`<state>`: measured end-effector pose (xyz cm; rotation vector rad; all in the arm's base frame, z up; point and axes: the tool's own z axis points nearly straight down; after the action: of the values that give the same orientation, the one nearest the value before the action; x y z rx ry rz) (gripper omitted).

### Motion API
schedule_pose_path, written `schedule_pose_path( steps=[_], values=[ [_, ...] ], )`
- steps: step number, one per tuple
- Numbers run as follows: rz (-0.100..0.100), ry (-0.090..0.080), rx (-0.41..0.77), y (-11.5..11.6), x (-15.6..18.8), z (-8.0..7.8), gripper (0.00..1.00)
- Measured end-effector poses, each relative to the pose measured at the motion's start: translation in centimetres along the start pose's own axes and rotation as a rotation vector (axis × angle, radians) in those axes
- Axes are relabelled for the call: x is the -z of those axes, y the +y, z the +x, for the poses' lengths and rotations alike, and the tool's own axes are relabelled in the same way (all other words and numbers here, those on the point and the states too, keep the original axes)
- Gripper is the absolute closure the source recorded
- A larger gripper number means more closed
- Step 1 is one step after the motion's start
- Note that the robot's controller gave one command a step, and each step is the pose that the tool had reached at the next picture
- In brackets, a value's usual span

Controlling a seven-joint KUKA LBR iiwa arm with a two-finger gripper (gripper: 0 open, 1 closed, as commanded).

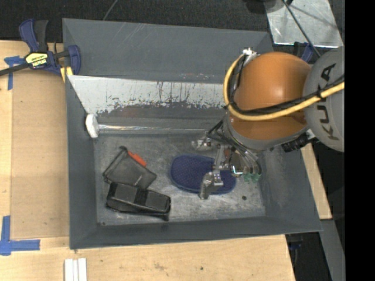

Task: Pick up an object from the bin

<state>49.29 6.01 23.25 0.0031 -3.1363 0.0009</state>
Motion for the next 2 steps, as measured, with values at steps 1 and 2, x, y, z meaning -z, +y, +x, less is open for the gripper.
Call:
schedule_pose_path(
  steps=[1,2],
  values=[
    [-0.003,-0.026,0.224,-4.97,-15.37,-3.63,0.0],
    [-0.003,-0.045,0.222,-4.82,-14.7,-4.13,1.0]
  ],
)
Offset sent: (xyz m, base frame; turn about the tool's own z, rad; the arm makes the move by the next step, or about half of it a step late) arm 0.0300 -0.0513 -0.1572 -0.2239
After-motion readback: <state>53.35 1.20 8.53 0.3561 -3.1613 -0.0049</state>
